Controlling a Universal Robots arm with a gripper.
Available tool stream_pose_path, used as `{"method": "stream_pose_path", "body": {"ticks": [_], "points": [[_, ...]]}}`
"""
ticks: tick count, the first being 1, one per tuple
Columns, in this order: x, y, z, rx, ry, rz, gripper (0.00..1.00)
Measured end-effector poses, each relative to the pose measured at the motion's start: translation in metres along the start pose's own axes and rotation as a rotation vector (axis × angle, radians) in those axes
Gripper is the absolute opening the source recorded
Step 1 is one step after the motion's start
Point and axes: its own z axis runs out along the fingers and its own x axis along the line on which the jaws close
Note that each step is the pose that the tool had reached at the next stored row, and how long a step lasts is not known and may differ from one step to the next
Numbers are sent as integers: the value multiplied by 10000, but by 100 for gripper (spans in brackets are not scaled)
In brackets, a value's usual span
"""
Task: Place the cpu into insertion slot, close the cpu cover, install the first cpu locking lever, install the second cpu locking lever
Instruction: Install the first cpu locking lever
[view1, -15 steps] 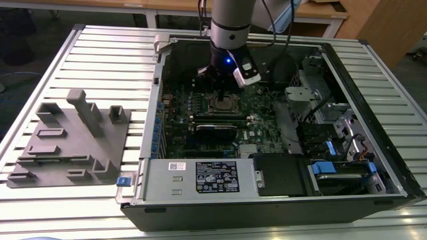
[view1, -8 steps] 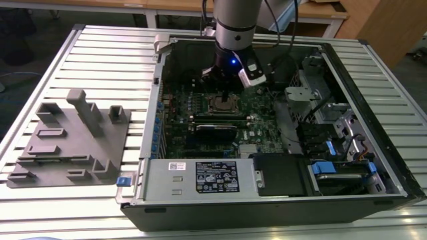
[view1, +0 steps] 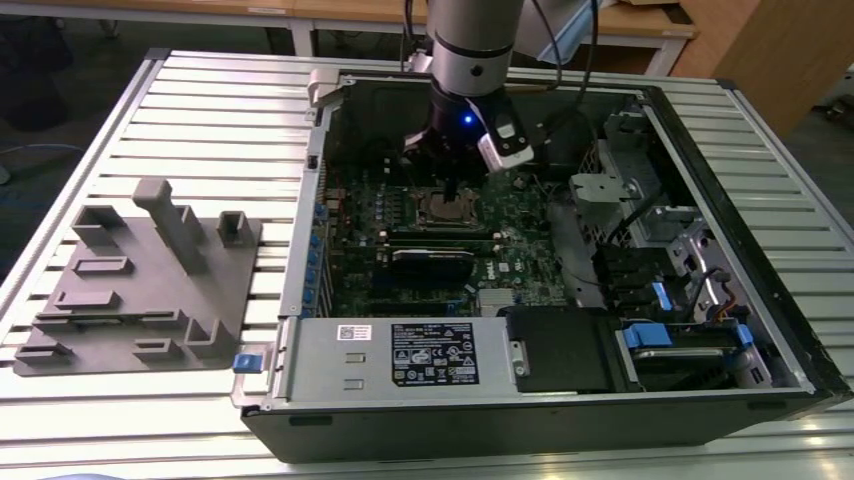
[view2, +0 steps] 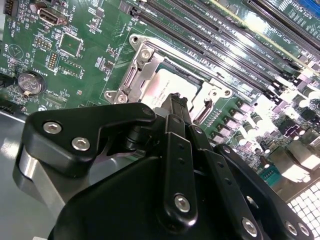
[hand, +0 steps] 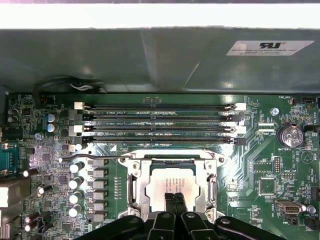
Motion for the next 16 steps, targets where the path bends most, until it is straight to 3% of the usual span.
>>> {"method": "stream_pose_path", "body": {"ticks": [16], "points": [[-1, 1, -27, -1, -1, 0, 11]]}}
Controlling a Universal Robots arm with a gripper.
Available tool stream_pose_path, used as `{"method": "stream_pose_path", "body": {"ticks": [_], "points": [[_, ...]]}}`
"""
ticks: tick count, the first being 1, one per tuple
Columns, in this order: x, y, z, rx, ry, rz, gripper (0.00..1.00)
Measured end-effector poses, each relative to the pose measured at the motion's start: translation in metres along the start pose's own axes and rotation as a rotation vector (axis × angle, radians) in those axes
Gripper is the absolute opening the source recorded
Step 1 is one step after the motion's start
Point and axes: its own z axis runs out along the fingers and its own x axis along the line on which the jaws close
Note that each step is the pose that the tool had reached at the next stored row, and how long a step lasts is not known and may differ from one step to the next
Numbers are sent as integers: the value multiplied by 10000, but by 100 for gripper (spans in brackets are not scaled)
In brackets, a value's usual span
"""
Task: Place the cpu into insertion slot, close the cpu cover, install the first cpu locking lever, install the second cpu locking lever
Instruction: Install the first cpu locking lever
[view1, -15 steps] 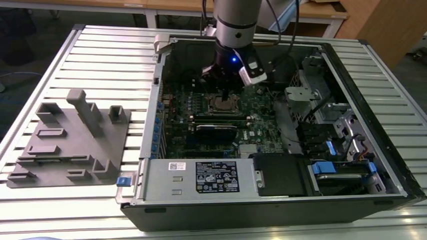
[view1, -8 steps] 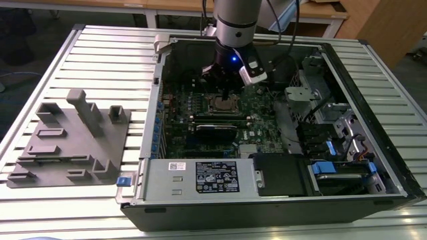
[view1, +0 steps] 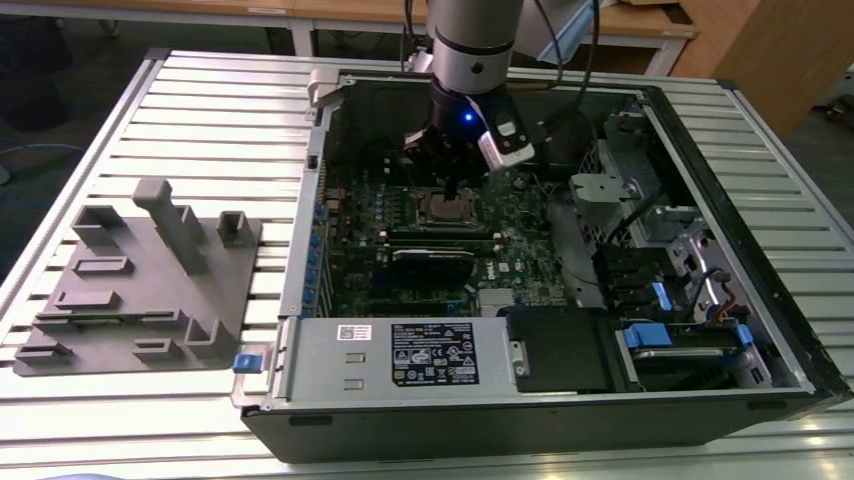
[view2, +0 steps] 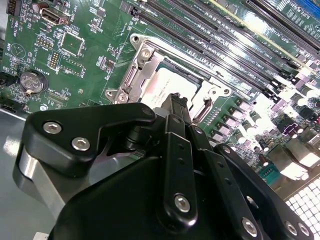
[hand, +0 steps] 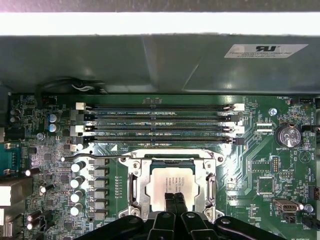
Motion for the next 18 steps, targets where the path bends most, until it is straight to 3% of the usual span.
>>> {"method": "stream_pose_path", "body": {"ticks": [18], "points": [[-1, 1, -36, -1, 0, 0, 11]]}}
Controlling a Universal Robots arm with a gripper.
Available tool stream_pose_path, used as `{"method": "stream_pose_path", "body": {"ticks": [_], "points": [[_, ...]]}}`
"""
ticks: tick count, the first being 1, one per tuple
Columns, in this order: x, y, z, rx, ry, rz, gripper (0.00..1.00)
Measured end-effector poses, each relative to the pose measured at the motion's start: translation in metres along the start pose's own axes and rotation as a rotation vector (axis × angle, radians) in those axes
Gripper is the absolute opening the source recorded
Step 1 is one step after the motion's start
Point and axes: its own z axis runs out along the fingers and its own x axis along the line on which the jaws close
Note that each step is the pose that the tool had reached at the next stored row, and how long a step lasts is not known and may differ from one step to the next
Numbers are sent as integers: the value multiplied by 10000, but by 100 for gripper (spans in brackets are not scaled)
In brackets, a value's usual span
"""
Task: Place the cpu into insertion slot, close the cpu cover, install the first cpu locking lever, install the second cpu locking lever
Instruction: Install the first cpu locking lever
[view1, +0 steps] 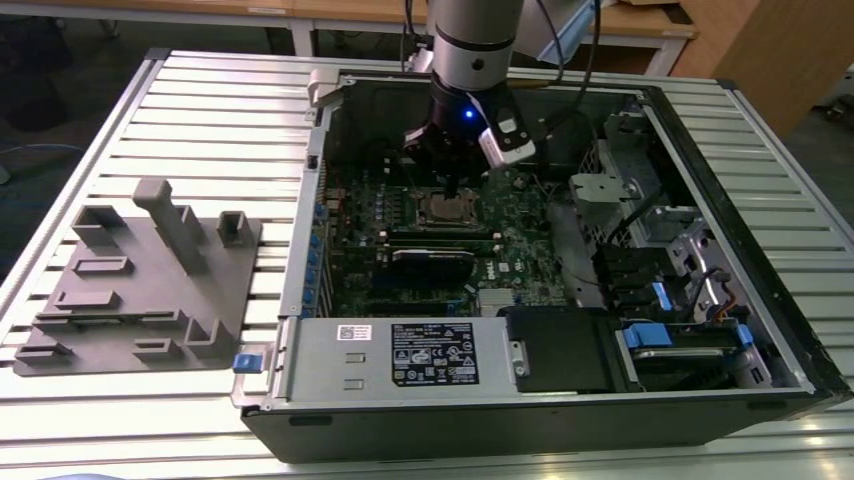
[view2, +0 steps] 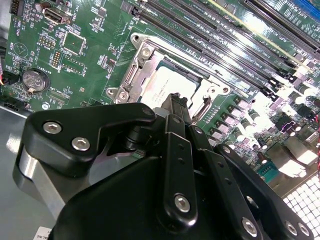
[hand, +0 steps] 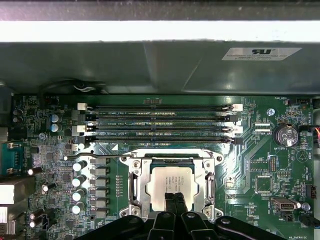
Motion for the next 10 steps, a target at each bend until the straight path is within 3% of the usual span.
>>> {"method": "stream_pose_path", "body": {"ticks": [4, 10], "points": [[0, 0, -2, 1, 0, 0, 11], [-2, 3, -96, 2, 1, -1, 11]]}}
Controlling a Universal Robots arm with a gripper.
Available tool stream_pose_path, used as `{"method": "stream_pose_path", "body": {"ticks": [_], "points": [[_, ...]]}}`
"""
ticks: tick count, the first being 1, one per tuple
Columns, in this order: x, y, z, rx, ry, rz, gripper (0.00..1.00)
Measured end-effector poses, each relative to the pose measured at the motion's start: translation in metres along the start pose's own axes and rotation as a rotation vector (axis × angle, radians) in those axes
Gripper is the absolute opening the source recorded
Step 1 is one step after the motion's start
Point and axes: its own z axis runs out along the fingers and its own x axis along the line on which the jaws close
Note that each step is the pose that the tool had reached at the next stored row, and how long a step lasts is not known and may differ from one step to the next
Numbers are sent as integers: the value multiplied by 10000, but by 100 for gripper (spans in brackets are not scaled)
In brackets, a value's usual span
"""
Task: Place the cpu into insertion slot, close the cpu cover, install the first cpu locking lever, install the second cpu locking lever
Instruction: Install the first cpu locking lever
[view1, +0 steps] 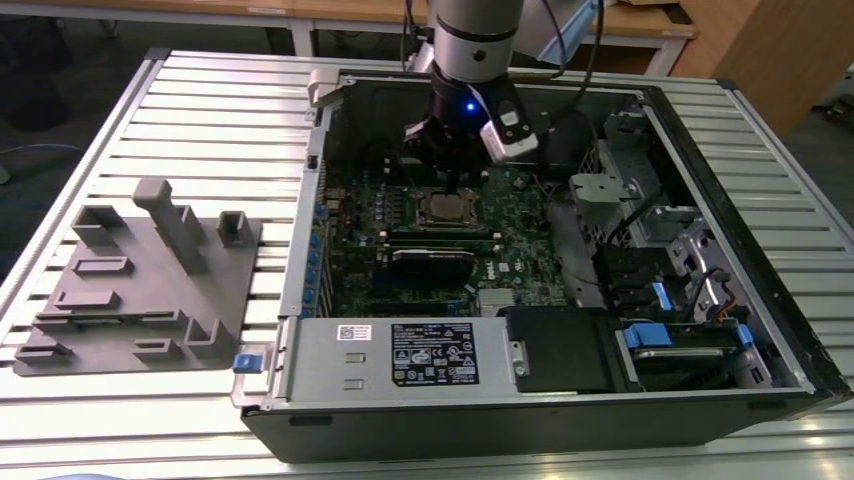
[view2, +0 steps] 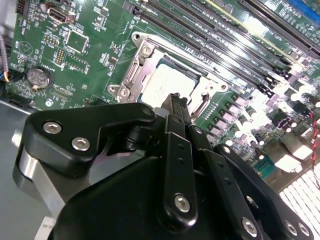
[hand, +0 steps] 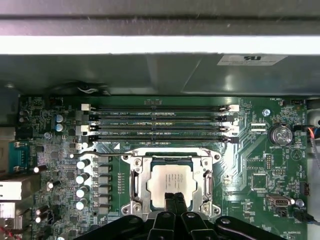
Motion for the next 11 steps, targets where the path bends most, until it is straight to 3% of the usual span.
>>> {"method": "stream_pose_path", "body": {"ticks": [7, 11], "points": [[10, 0, -4, 0, 0, 0, 11], [164, -3, -6, -1, -25, 1, 11]]}}
